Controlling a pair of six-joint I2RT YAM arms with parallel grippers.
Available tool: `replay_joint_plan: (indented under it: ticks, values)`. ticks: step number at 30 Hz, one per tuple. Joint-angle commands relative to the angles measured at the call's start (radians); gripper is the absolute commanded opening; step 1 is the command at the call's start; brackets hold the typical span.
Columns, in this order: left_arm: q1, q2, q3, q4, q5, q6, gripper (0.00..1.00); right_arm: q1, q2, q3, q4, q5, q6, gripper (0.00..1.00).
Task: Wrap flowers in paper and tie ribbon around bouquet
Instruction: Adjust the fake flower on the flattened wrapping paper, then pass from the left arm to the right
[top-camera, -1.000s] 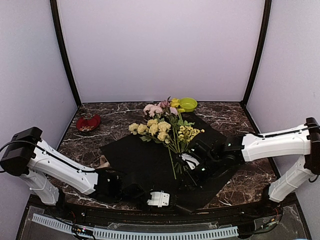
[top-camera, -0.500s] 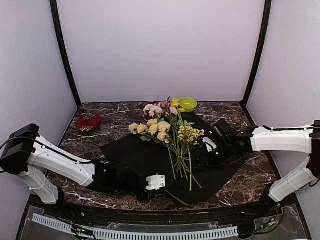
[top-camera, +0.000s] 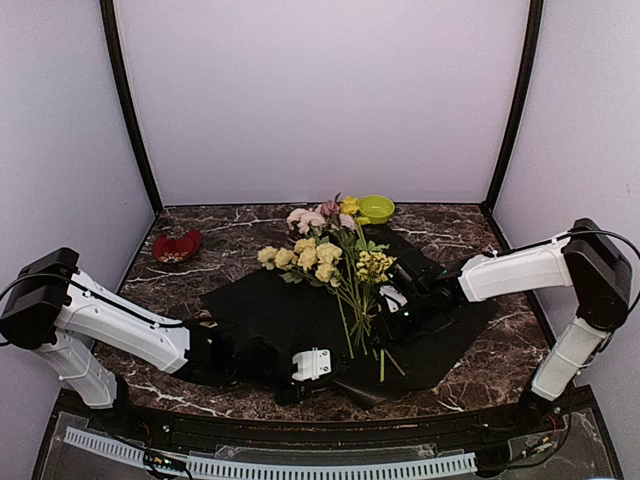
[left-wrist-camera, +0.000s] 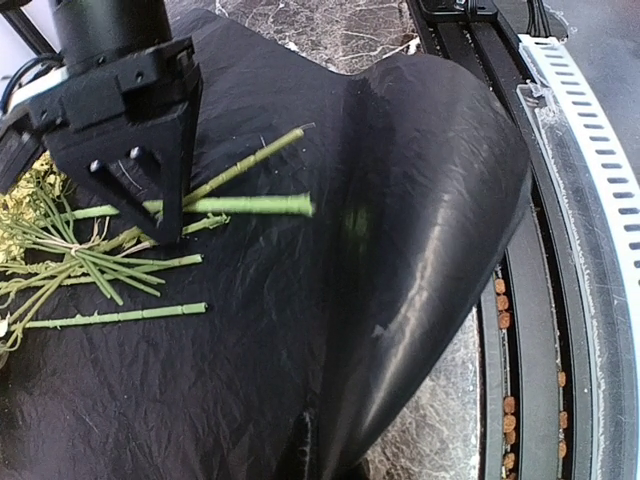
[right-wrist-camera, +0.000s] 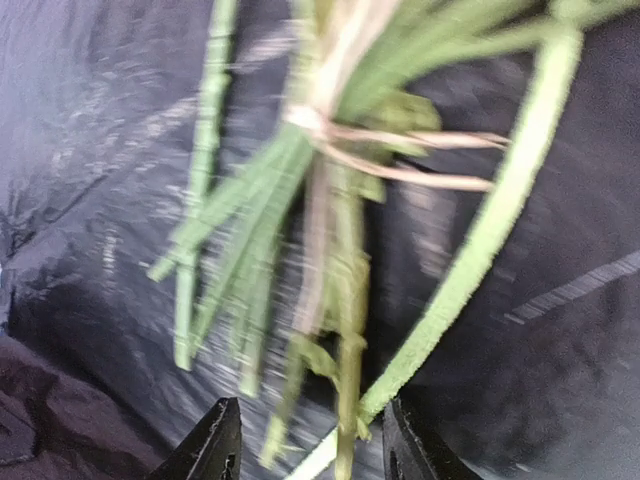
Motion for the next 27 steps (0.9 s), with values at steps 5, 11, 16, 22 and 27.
replay_joint_plan:
  ticks: [5,11,16,22,27]
  values:
    - [0.005,-0.022,0.0,0.031,0.021,-0.024,0.0,0.092,0.085,0.118,0.048,-0.045,0.028,0.48]
    - [0.008,-0.031,-0.008,0.034,0.041,-0.036,0.0,0.111,-0.029,0.122,-0.058,0.007,-0.011,0.5]
    - [0.02,-0.029,-0.016,0.035,0.067,-0.049,0.0,0.112,-0.269,0.047,-0.151,0.007,-0.079,0.54]
    - [0.046,-0.024,-0.025,0.041,0.109,-0.072,0.0,0.162,-0.441,-0.061,-0.238,-0.034,-0.026,0.55]
    - [0.051,-0.022,-0.036,0.038,0.117,-0.078,0.0,0.27,-0.566,-0.141,-0.254,-0.018,0.092,0.55]
